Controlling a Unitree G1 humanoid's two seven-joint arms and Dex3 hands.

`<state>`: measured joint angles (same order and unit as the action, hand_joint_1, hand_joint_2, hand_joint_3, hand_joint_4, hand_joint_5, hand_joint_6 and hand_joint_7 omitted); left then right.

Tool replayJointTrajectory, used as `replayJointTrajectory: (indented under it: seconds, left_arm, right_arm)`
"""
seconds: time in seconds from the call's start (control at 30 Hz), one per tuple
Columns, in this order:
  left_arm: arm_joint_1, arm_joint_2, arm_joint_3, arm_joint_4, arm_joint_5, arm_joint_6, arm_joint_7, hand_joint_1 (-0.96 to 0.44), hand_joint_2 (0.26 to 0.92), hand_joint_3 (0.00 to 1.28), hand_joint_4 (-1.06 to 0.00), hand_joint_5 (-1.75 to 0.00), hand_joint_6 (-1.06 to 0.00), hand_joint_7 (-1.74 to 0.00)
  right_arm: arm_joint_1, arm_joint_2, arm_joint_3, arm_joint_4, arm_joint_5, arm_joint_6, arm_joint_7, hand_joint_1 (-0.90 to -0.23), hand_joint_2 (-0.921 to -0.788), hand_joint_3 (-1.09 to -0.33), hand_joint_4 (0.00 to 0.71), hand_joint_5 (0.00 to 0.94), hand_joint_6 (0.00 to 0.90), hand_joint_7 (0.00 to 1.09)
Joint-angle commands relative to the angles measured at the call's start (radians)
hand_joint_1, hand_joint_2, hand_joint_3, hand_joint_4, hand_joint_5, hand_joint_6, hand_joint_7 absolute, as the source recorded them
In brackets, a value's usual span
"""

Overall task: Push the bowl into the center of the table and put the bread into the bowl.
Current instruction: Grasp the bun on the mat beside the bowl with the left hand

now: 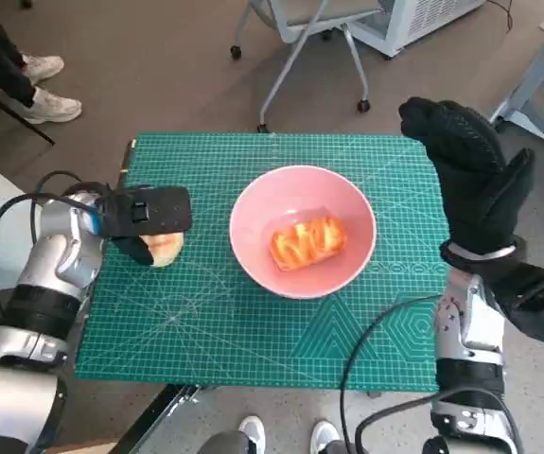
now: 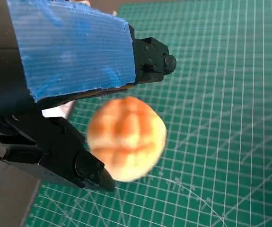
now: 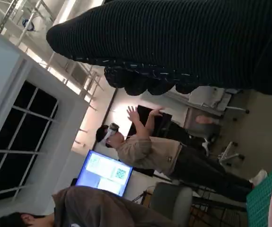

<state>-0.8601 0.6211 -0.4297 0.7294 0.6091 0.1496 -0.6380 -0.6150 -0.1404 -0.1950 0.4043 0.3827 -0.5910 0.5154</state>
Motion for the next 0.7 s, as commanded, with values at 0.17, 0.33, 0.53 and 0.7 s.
replayJointTrajectory:
  seconds: [0.17, 0.33, 0.53, 0.7]
  left_arm:
    - [-0.017, -0.013, -0.041, 0.050, 0.052, -0.016, 0.045, 0.01, 0.774, 0.05, -0.29, -0.05, -0.25, -0.02]
    - [-0.017, -0.020, -0.060, 0.071, 0.073, -0.017, 0.055, 0.03, 0.787, 0.05, -0.50, -0.38, -0.36, -0.01]
    - [-0.024, -0.035, -0.081, 0.134, 0.091, -0.045, 0.094, 0.31, 0.897, 0.12, -0.59, -1.19, -0.53, -0.05]
    - [-0.024, -0.042, -0.088, 0.173, 0.100, -0.073, 0.148, 0.36, 0.913, 0.10, -0.65, -1.24, -0.71, -0.12]
  right_arm:
    - [0.019, -0.005, -0.003, 0.011, -0.020, -0.011, -0.008, -0.638, -0.921, -0.672, 0.235, 0.004, 0.171, 0.45]
    - [0.015, -0.005, -0.004, 0.018, -0.020, -0.017, -0.007, -0.639, -0.921, -0.677, 0.235, 0.003, 0.173, 0.44]
    - [0.011, -0.003, -0.005, 0.025, -0.014, -0.019, -0.004, -0.639, -0.921, -0.679, 0.235, 0.003, 0.172, 0.44]
    - [0.009, 0.000, -0.004, 0.030, -0.007, -0.024, 0.003, -0.640, -0.921, -0.678, 0.236, 0.003, 0.174, 0.43]
